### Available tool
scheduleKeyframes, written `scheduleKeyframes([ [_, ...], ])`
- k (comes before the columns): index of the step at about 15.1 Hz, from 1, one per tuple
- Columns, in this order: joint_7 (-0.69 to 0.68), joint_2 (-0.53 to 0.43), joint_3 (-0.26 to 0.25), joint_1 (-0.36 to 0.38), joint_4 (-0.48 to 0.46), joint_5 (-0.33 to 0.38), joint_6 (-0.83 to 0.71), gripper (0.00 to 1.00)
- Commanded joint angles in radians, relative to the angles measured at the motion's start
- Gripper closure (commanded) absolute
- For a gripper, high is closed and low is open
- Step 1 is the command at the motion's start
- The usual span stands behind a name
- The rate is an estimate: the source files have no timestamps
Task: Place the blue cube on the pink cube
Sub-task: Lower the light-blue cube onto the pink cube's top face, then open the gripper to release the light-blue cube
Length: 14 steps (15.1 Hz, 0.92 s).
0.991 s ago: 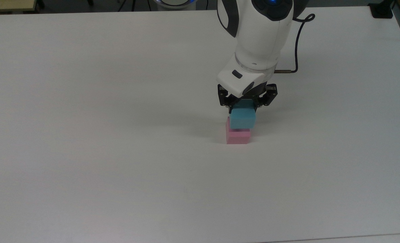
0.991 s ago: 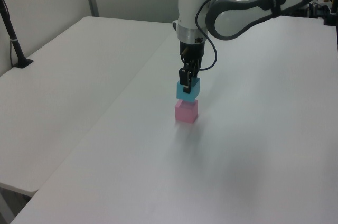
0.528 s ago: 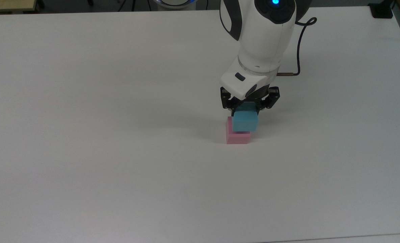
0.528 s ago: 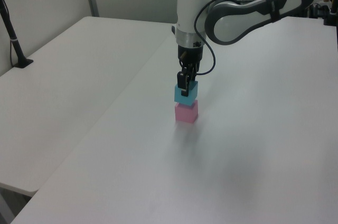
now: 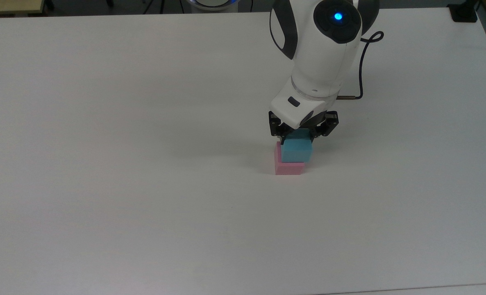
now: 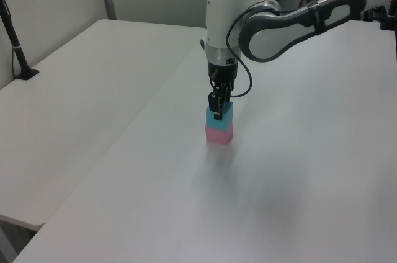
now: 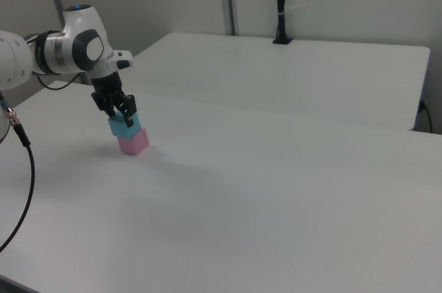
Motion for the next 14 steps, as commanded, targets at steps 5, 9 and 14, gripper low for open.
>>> scheduleKeyframes([
  [5, 0.051, 0.010, -0.024, 0.020, 0.016, -0.036, 0.015, 0.11],
  [9, 0.066, -0.025, -0.028, 0.011, 0.018, -0.033, -0.001, 0.00],
  [14, 0.080, -0.201, -0.060, -0.027, -0.005, -0.020, -0.189, 0.00],
])
